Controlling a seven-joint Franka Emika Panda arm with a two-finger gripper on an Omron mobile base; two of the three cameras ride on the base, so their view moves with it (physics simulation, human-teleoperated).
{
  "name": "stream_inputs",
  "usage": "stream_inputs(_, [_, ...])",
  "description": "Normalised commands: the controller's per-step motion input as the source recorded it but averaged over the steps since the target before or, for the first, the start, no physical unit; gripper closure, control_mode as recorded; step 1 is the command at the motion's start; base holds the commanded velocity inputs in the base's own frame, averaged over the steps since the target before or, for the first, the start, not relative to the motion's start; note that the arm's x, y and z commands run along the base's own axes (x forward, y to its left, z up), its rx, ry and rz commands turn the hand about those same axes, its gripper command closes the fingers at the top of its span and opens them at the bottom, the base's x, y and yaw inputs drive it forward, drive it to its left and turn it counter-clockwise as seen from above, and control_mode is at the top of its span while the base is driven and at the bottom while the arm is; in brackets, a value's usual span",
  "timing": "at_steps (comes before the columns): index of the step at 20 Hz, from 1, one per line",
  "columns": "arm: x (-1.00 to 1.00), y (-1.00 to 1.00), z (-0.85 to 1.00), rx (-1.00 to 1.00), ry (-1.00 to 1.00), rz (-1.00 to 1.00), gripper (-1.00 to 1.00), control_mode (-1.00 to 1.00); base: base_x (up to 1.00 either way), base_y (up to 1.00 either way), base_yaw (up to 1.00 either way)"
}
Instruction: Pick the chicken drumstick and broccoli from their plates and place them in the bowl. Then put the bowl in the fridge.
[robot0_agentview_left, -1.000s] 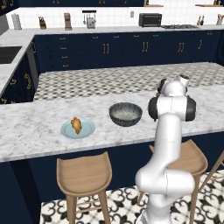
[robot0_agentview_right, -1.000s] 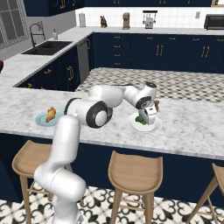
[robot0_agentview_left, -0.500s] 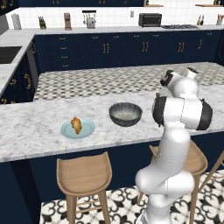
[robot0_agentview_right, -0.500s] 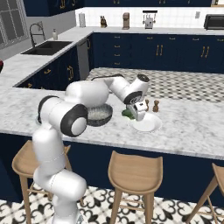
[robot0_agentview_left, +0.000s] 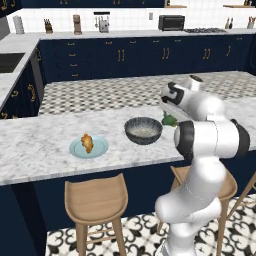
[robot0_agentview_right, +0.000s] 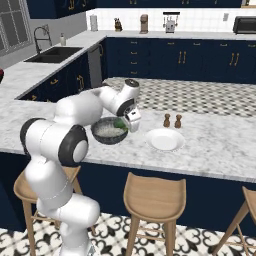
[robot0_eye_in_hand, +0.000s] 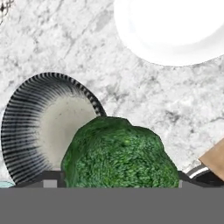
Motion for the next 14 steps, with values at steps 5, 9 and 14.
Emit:
stream_inputs(5, [0.32,0.95,-0.06,0.00,0.01,0.14,1.00,-1.00,0.00,0.00,0.00])
stream_inputs(9, [0.46,0.46,-0.15,0.00,0.03,0.12,1.00,-1.00,0.00,0.00,0.00])
stream_inputs(14, [0.08,0.23,-0.28,0.00,0.07,0.09,1.00,-1.00,0.00,0.00,0.00])
